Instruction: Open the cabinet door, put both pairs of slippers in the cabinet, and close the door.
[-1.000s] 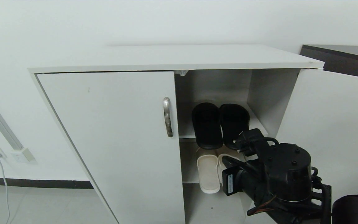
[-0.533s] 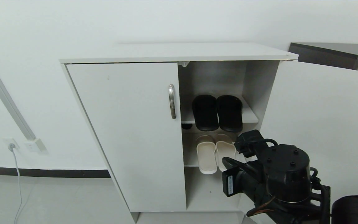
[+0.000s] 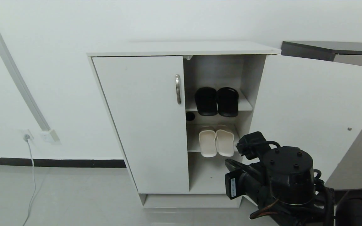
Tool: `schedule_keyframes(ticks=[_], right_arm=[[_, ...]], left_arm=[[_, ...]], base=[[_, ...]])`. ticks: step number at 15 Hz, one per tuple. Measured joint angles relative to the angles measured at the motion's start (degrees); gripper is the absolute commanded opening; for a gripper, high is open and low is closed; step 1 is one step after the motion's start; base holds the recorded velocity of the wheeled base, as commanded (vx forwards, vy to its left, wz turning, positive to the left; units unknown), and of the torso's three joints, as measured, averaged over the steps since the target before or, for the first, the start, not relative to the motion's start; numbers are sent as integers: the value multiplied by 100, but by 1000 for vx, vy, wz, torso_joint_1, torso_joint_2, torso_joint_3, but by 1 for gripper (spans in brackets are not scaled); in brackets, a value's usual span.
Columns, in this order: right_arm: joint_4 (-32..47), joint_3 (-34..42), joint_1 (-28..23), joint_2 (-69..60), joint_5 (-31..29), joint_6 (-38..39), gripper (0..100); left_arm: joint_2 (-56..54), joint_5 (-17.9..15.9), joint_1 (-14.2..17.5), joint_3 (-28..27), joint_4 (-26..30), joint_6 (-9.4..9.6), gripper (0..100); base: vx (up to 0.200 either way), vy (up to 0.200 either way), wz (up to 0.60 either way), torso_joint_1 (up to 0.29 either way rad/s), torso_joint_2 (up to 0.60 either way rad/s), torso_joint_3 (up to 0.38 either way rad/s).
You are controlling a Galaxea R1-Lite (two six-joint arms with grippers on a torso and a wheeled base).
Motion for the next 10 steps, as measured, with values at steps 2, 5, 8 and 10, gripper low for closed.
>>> schedule_keyframes(ticks=[2,5,8,10], right_arm=[[-37,33,-11,5,5,-11,0],[-55,68,-29,13,0,-13,0],[-50,101,-40,20,7,-16,0],[-50,121,-46,35,10,-16,0]], left_arm=[[0,0,0,0,0,-2,0],[0,2,0,0,0,1,0],[0,0,0,0,0,15,0],[0,0,0,0,0,15,0]], base=[[0,0,0,0,0,0],[0,0,0,0,0,0],[0,0,0,0,0,0],[0,0,0,0,0,0]])
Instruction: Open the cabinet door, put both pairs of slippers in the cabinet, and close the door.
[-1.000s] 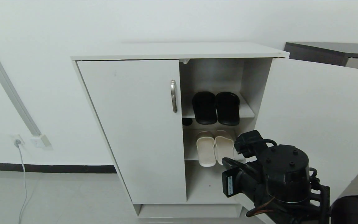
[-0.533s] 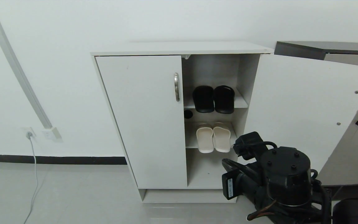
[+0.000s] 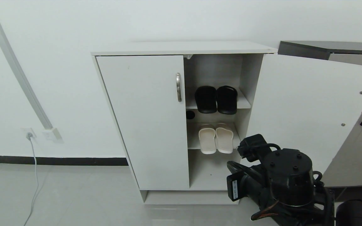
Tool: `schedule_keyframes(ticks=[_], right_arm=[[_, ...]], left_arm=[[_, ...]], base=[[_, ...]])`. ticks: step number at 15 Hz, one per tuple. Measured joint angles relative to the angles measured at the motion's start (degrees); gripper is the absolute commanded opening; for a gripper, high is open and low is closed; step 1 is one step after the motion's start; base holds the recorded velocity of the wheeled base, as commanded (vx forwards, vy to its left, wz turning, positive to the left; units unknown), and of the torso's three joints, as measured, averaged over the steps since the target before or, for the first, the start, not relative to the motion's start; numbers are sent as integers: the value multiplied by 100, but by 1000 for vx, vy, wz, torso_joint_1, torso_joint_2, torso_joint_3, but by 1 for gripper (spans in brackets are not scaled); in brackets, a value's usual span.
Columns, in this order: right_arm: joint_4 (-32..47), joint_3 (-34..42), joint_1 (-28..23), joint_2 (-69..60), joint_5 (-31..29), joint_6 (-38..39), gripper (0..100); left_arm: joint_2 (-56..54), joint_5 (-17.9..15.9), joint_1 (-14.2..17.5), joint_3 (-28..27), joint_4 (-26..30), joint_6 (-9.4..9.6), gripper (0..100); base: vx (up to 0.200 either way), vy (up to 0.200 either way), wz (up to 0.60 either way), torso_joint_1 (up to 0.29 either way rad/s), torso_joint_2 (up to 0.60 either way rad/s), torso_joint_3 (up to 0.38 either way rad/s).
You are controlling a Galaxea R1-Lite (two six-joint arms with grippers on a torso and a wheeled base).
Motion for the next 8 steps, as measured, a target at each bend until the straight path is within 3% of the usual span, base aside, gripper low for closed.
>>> schedule_keyframes(ticks=[5,8], right_arm=[[-2,-17,2,207,-7,7,0],[13,-27,-6,273,-10,5,0]], left_arm=[[0,0,0,0,0,0,0],[0,-1,0,2,5,0,0]], base=[[0,0,0,0,0,0],[0,0,0,19,-263,-268]])
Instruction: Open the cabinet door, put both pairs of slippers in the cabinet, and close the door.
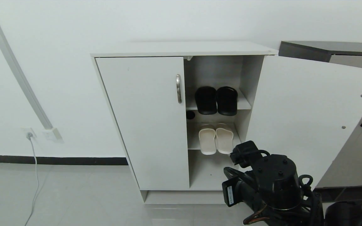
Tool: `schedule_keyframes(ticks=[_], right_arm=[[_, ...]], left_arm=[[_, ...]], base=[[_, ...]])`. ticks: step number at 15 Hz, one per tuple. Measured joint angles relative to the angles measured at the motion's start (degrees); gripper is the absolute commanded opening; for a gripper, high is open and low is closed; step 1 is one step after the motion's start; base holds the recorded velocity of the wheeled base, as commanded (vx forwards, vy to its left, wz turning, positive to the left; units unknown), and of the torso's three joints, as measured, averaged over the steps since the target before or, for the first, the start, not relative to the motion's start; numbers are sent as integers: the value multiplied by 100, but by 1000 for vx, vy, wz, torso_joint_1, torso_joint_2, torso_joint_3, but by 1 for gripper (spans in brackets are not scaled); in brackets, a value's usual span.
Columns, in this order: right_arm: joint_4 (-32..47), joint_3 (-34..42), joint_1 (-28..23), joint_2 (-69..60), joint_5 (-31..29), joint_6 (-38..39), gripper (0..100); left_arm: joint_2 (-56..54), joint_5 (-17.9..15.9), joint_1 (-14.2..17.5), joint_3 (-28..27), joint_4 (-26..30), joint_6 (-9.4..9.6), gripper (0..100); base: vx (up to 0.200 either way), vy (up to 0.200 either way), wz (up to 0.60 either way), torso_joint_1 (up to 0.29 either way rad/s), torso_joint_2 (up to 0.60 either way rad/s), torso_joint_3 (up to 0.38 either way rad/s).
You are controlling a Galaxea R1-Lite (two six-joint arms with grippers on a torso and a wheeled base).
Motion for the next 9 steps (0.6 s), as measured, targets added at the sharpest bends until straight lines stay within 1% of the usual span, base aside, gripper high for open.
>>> schedule_keyframes(ticks=[3,9], right_arm=[[-20,-4,-2,5,-12,-7,0],[-16,-28,-7,-20,-12,-7,0]], left_arm=[[0,1,4,-2,-5,0,0],[0,1,0,-2,-5,0,0]], base=[[0,0,0,45,-444,-355],[0,0,0,119,-457,-340]])
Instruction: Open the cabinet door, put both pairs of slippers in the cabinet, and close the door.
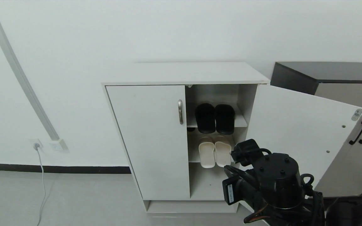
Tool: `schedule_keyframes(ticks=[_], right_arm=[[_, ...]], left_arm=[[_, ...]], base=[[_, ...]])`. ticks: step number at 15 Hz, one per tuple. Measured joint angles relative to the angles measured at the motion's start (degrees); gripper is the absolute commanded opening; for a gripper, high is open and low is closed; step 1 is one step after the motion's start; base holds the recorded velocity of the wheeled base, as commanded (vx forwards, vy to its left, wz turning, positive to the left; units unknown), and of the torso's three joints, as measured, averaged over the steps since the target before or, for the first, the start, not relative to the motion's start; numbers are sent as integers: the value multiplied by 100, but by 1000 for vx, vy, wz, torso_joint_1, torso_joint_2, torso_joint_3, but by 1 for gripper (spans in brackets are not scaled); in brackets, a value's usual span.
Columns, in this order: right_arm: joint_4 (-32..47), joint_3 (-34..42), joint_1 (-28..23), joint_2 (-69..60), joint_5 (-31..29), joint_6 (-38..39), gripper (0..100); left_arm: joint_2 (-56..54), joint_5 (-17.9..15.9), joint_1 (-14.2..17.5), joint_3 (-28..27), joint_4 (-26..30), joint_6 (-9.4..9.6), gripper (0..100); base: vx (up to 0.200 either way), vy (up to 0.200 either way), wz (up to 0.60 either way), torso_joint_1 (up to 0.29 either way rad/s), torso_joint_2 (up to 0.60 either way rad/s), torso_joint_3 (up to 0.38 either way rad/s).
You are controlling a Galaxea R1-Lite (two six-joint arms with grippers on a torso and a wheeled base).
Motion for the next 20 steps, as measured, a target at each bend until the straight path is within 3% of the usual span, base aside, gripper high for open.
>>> schedule_keyframes(ticks=[20], right_arm=[[11,88,-135,-68,-33,10,0]], left_arm=[[0,-4,0,0,2,67,0]], base=[[0,0,0,205,-527,-321]])
